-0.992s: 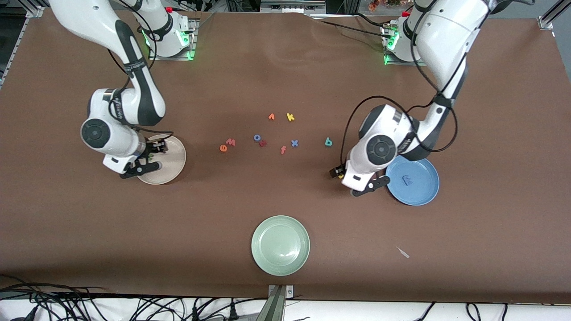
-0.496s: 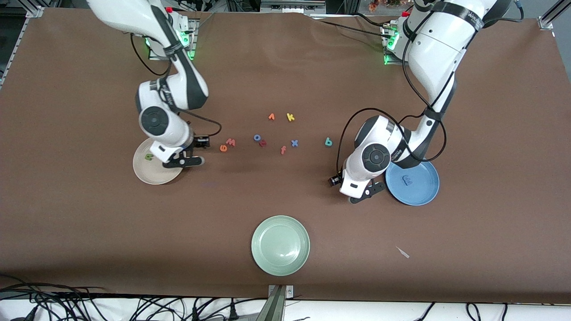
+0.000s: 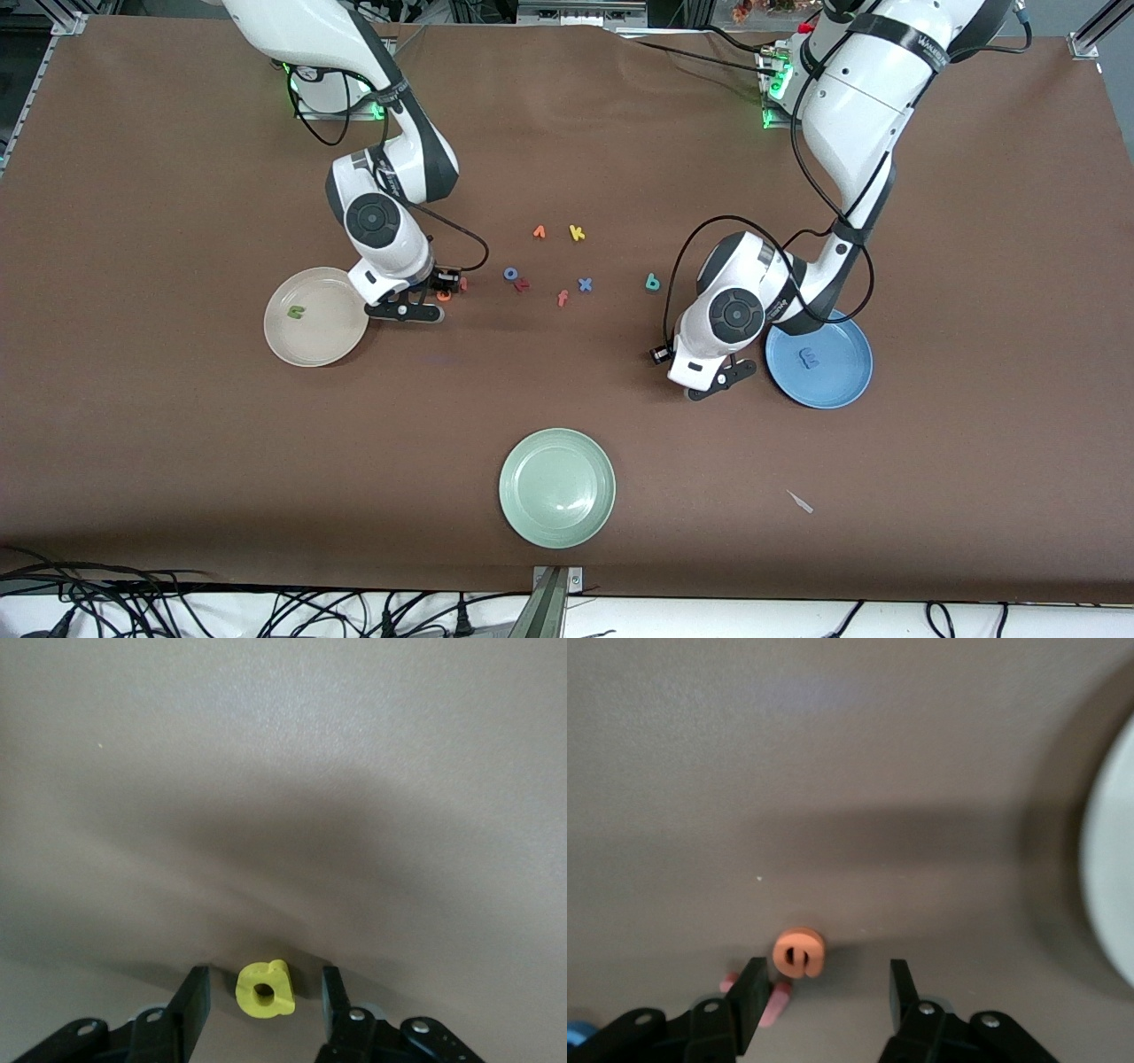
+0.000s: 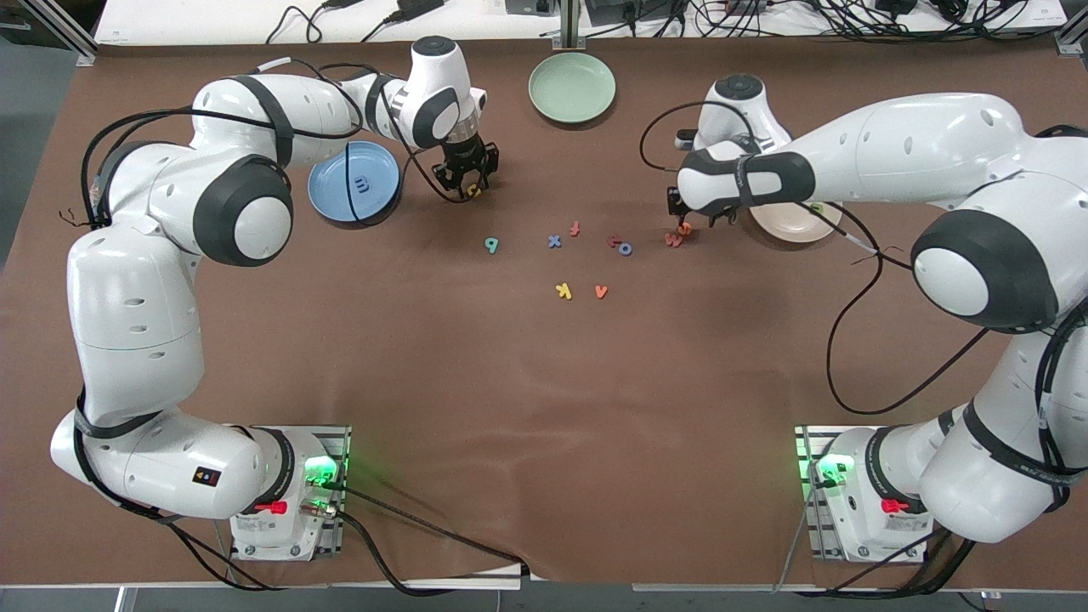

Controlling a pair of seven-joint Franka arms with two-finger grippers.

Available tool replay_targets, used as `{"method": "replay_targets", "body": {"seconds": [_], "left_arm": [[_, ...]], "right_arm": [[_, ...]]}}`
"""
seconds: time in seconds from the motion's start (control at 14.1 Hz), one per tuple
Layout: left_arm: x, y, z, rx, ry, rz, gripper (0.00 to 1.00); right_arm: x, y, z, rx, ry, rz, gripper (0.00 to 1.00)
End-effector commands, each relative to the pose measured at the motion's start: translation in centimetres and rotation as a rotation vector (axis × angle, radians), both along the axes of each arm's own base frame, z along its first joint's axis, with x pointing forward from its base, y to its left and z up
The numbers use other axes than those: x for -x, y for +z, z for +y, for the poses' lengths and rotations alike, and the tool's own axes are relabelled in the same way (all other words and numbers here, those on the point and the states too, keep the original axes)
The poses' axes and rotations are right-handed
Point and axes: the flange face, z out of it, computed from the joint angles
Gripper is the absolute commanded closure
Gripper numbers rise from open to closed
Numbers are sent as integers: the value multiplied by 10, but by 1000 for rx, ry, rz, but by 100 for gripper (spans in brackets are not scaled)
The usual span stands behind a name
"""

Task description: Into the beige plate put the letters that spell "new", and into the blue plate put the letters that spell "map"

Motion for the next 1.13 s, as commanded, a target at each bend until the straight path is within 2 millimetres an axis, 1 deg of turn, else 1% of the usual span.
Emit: {"method": "replay_targets", "body": {"seconds": [0.0, 0.14, 0.21, 0.28, 0.35, 0.43, 0.5, 0.57, 0.71, 0.78, 0.85, 0.92, 0.99, 1.06], "left_arm": [[7, 1, -1, -26, -3, 2, 63], [7, 1, -2, -25, -7, 2, 85], [7, 3, -3, -22, -19, 2, 98], [4, 6, 0, -22, -8, -2, 100], [1, 11, 4, -29, -4, 5, 100], [0, 19, 8, -41, -4, 20, 100], [-3, 35, 13, -52, -6, 19, 100], [-7, 48, 21, -55, -3, 18, 100], [-20, 65, 52, -50, -37, 19, 100], [-25, 75, 72, -47, -80, 30, 100], [-29, 82, 91, -42, -127, 44, 100], [-33, 85, 113, -42, -163, 55, 100], [-37, 88, 134, -56, -207, 56, 100], [-39, 84, 156, -65, -241, 68, 100]], "right_arm": [[8, -15, 6, -6, -29, -18, 37], [8, -14, 6, -7, -30, -19, 38], [9, -15, 7, -6, -27, -17, 42], [9, -15, 7, -6, -27, -17, 47], [9, -15, 7, -6, -27, -17, 52], [9, -15, 7, -6, -24, -17, 55], [10, -15, 7, -6, -18, -15, 57], [9, -15, 7, -7, -12, -16, 62], [9, -14, 6, -5, -9, -14, 76], [9, -11, 6, -7, -4, -14, 81], [6, -6, 7, -12, 10, -22, 81], [2, 1, 4, -17, 29, -27, 81], [-4, 10, -2, -14, 45, -18, 81], [-15, 21, -14, 0, 54, 2, 81]]}}
